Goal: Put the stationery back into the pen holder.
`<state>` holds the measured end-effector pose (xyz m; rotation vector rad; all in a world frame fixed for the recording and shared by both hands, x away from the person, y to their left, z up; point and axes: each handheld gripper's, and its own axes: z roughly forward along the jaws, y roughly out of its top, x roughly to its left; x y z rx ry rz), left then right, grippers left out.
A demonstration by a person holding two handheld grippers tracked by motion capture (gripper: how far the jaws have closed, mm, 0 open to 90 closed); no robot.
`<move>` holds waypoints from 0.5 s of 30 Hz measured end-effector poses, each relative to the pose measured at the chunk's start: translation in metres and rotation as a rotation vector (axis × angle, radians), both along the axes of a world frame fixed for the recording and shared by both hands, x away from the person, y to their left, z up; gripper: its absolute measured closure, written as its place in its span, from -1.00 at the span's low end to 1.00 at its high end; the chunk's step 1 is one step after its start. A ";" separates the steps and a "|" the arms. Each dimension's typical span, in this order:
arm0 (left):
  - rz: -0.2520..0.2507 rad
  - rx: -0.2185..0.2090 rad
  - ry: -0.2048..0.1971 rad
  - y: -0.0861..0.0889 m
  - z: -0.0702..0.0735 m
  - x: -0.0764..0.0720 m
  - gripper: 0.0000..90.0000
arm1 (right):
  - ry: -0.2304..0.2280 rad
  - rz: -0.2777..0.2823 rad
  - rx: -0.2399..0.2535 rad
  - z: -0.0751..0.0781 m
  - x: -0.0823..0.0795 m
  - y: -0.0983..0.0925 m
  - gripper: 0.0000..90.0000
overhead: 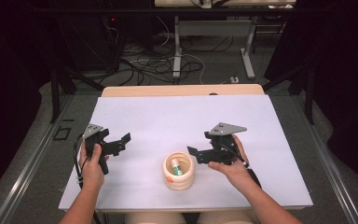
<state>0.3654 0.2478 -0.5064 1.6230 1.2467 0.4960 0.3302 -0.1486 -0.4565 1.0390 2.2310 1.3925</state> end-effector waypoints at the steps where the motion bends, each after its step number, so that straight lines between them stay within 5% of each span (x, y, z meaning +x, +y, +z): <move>1: 0.001 -0.001 -0.001 0.000 0.000 0.000 -0.99 | -0.006 -0.014 -0.006 0.000 0.002 -0.005 -0.67; 15: 0.001 0.001 -0.002 -0.001 0.000 0.000 -0.99 | -0.013 -0.204 -0.045 -0.009 0.018 -0.055 -0.82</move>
